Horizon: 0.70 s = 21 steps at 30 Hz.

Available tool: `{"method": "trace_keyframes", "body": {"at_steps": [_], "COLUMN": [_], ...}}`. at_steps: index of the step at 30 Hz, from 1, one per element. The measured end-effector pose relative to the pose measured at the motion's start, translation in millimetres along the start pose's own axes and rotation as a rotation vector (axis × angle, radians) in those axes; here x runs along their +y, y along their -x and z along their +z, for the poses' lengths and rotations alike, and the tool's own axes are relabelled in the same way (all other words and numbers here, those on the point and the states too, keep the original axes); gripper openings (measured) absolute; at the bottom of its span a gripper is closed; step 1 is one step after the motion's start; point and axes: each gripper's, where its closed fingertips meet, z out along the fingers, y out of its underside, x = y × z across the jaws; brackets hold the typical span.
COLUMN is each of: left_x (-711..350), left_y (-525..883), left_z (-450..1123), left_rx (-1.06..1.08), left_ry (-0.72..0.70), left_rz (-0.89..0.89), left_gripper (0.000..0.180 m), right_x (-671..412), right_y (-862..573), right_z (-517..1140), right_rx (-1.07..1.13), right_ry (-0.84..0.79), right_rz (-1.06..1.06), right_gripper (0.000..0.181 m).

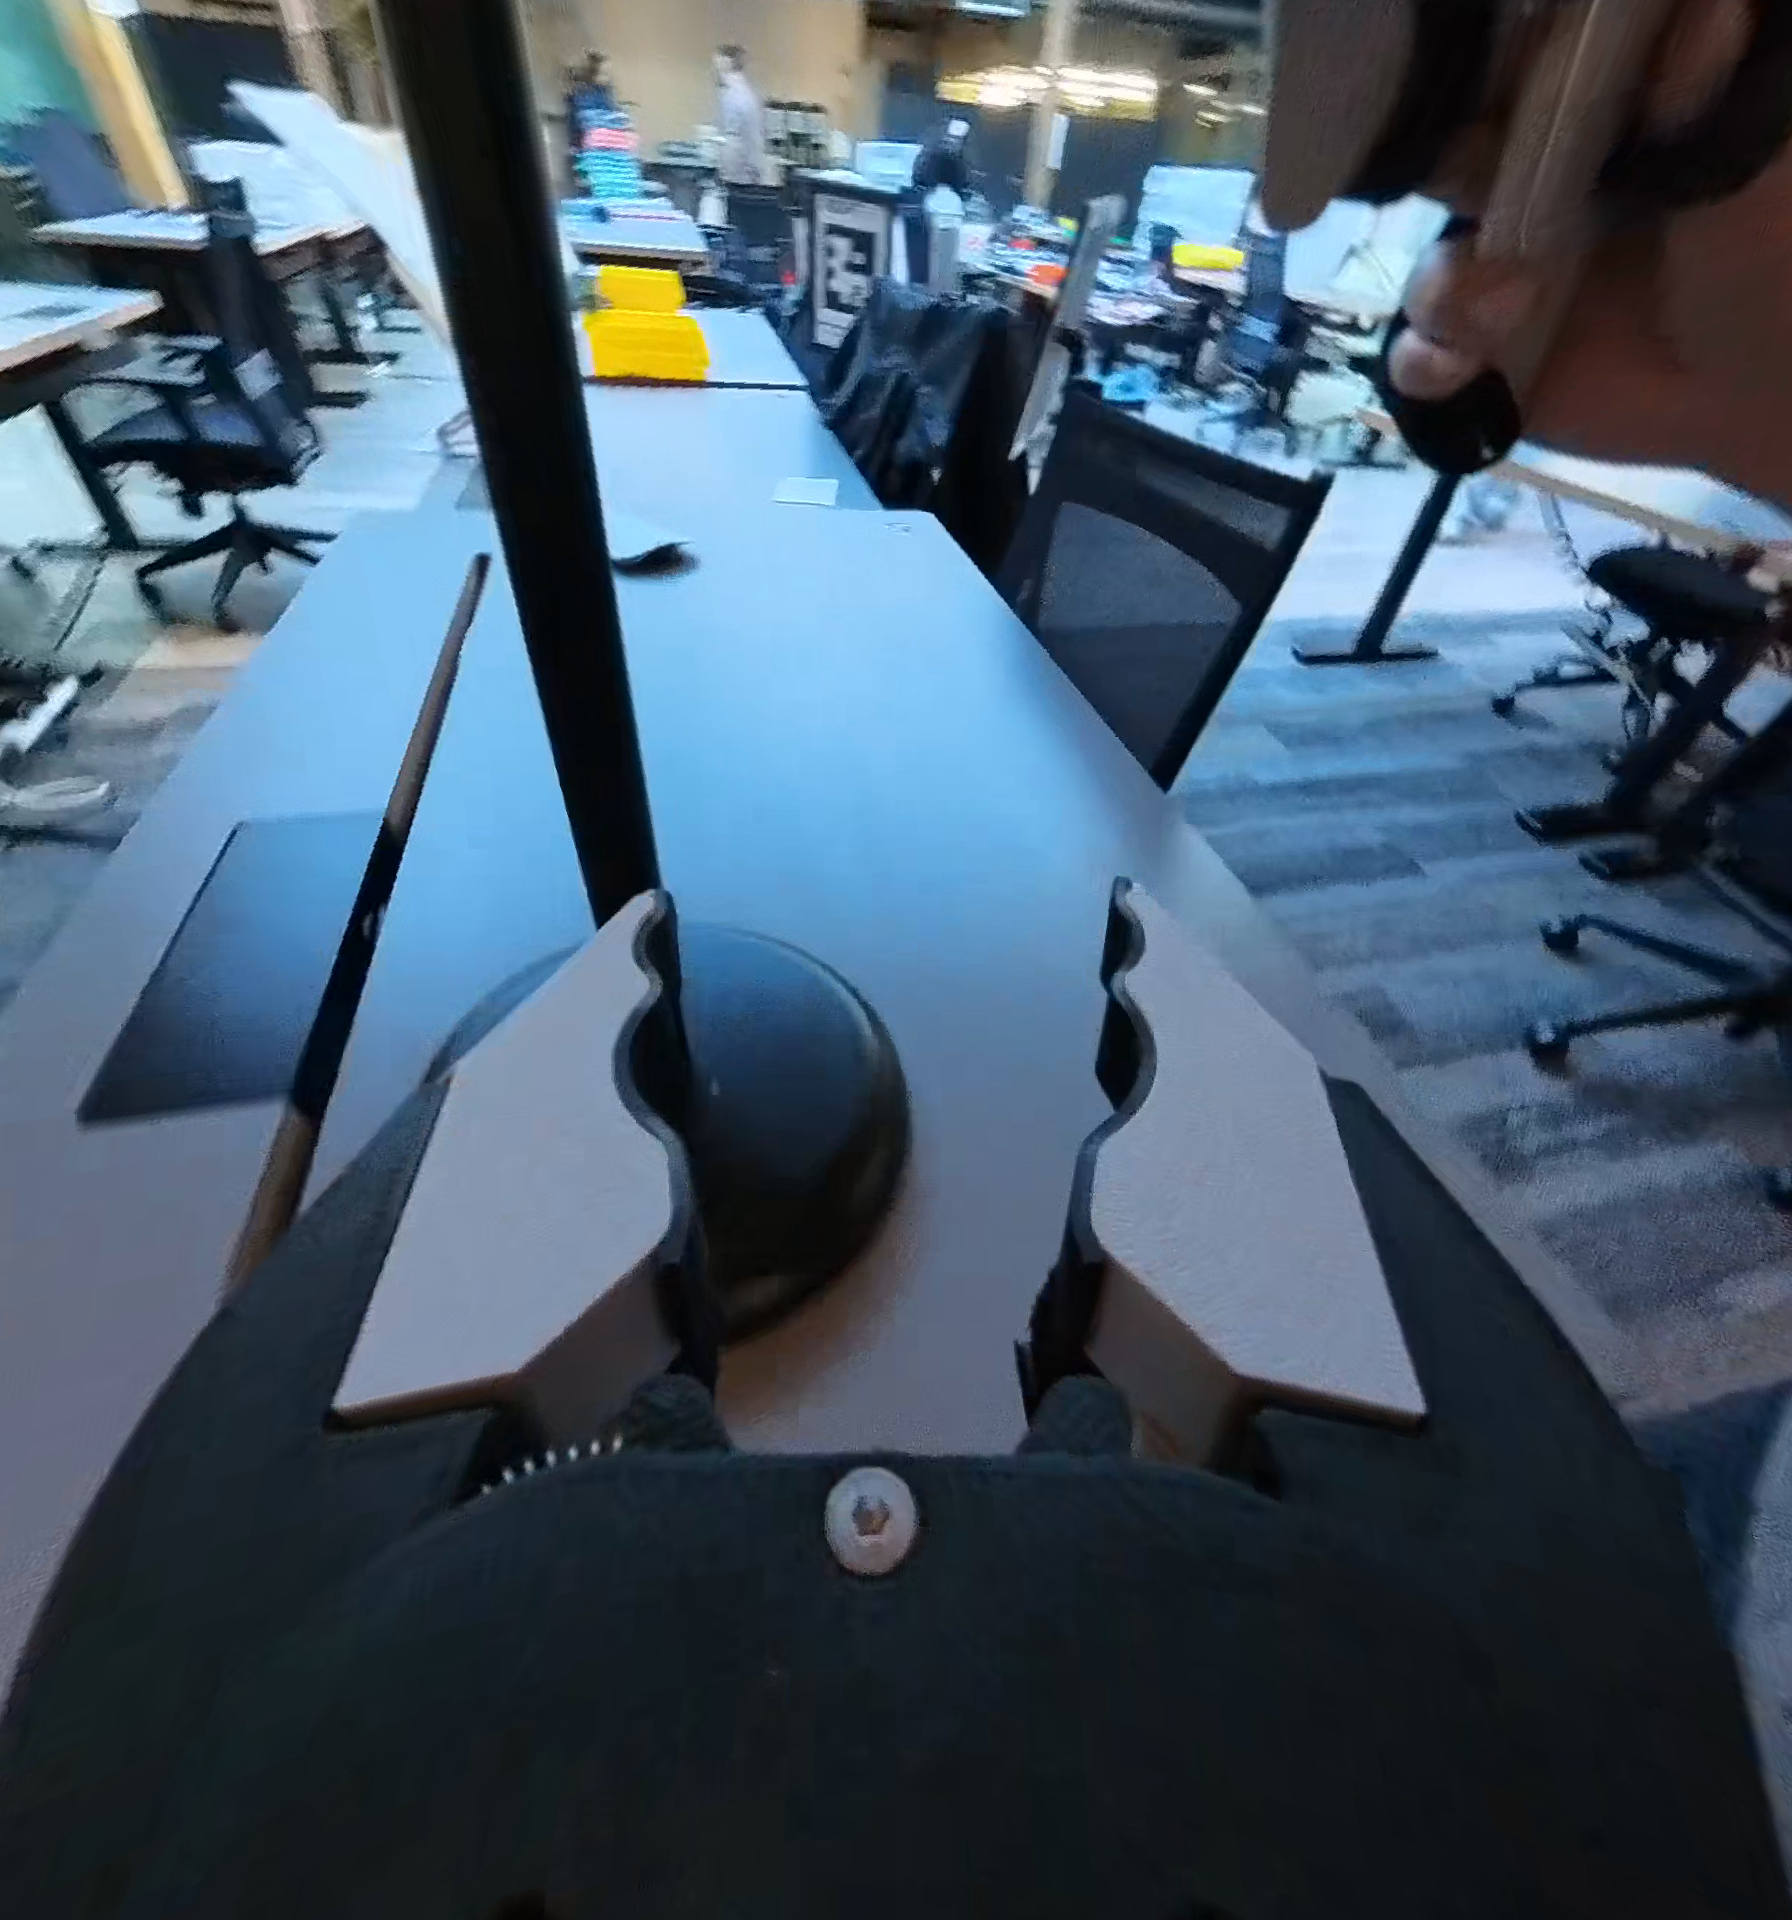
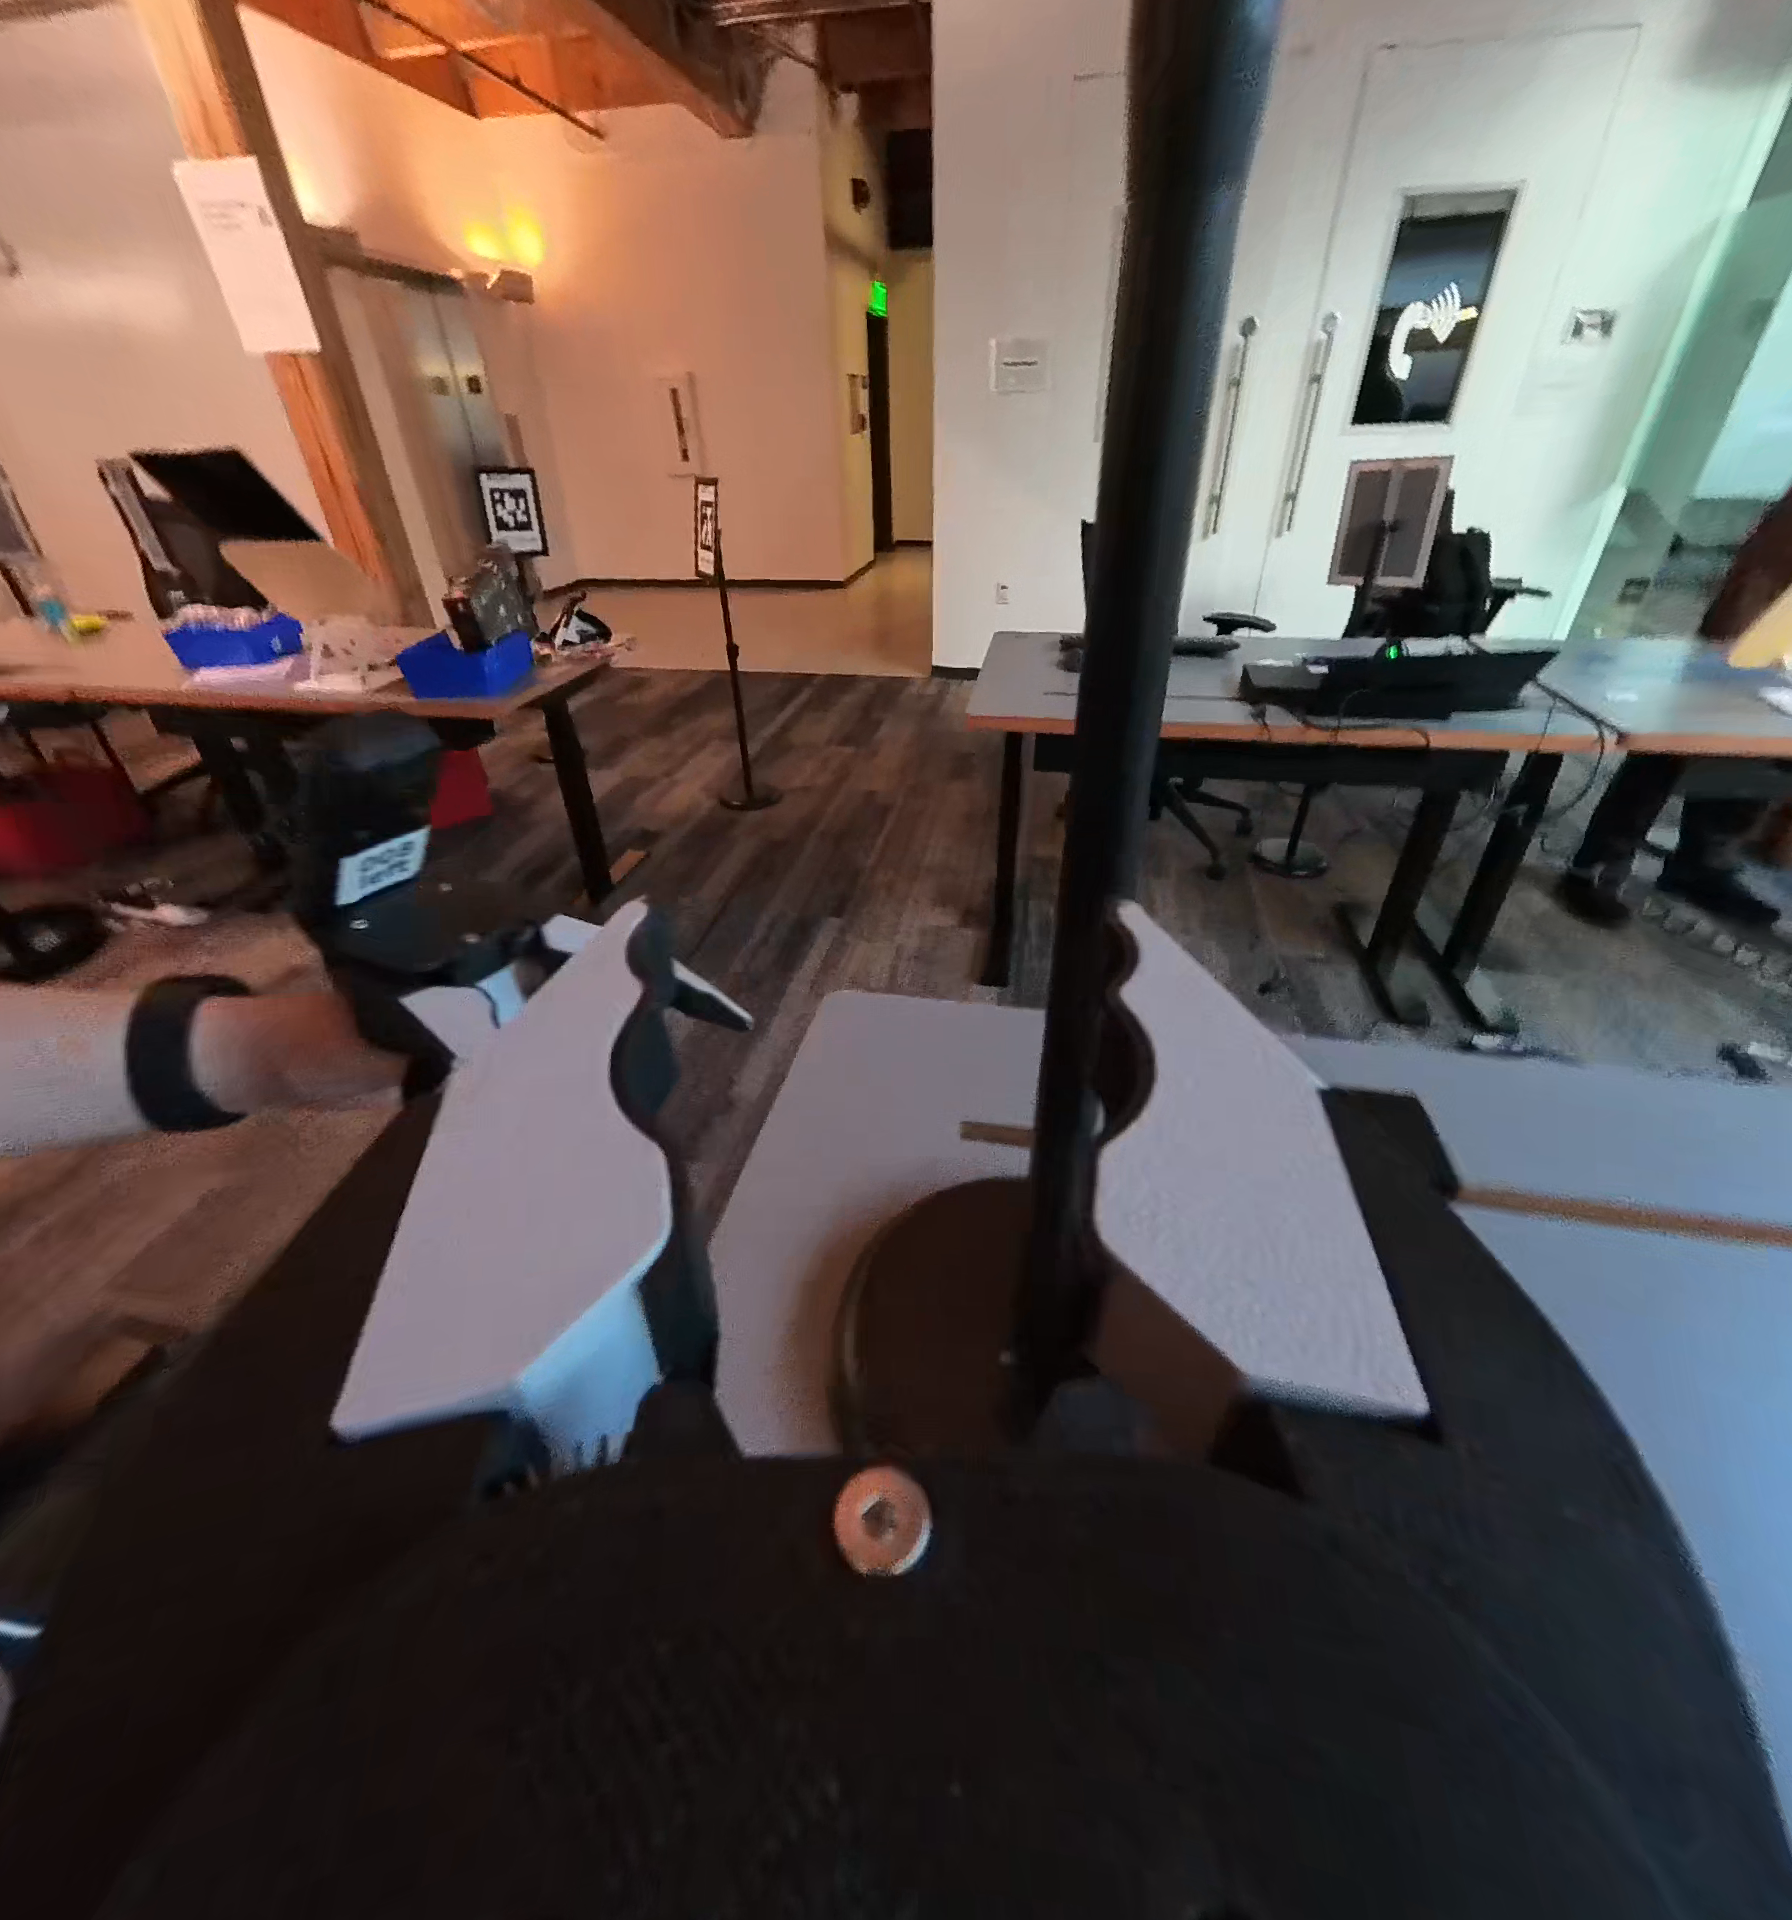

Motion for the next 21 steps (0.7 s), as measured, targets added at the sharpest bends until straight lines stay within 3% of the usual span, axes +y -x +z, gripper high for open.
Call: {"method": "trace_keyframes", "body": {"at_steps": [5,10,15,21], "left_x": [9,3,-2,-5], "left_y": [62,82,73,73], "left_z": [90,139,153,161], "left_rx": [0.138,0.384,0.673,0.862], "left_ry": [0.035,0.002,-0.004,-0.005], "left_rz": [-0.008,0.015,0.039,0.022], "left_gripper": [0.089,0.092,0.087,0.079], "right_x": [24,46,56,60], "right_y": [-31,-65,-83,-93], "right_z": [78,140,167,181], "right_rx": [-0.011,0.063,0.108,0.104], "right_ry": [0.037,0.066,0.069,0.085], "right_rz": [0.025,0.010,0.066,0.089], "right_gripper": [0.097,0.100,0.095,0.090]}}
